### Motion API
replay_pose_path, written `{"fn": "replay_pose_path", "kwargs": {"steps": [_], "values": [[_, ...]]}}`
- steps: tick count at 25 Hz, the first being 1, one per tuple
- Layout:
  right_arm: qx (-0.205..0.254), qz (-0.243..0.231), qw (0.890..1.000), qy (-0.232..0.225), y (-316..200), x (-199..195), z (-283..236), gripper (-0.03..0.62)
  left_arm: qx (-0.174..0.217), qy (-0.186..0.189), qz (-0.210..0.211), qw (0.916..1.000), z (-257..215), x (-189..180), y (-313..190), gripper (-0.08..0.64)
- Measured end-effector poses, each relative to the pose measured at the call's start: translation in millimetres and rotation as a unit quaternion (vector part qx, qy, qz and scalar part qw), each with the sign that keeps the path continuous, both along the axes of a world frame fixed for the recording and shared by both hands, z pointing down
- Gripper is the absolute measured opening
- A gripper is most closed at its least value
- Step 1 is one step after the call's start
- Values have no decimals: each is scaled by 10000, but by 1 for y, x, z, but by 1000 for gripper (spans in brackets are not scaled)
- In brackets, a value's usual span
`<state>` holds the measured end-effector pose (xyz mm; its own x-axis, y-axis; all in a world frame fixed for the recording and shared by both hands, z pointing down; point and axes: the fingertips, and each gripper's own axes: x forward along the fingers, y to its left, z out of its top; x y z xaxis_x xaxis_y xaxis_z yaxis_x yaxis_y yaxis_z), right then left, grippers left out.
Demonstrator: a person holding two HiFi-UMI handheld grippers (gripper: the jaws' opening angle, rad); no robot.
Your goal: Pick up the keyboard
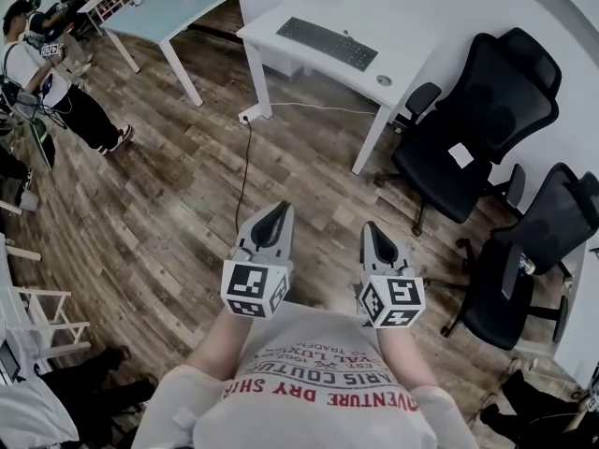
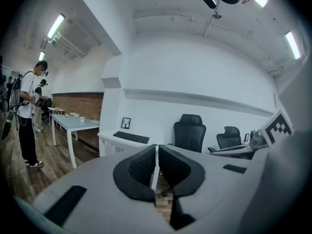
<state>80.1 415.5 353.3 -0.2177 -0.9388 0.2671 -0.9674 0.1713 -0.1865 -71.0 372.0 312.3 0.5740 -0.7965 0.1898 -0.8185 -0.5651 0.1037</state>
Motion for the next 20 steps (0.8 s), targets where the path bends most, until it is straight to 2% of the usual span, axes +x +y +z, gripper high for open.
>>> {"fn": "replay_pose_path", "kwargs": {"steps": [7,14,20], "values": [[-73,136,9999,71,-86,-25,0,25,-70,57,50,9999,-1,-33,-89,40],[-164,325,9992,148,-168,-66,2,25,-106,108,82,9999,-2,-87,-180,40],[-212,462,9984,238,-220,-88,0,25,-176,135,105,9997,1,-122,-235,40]]}}
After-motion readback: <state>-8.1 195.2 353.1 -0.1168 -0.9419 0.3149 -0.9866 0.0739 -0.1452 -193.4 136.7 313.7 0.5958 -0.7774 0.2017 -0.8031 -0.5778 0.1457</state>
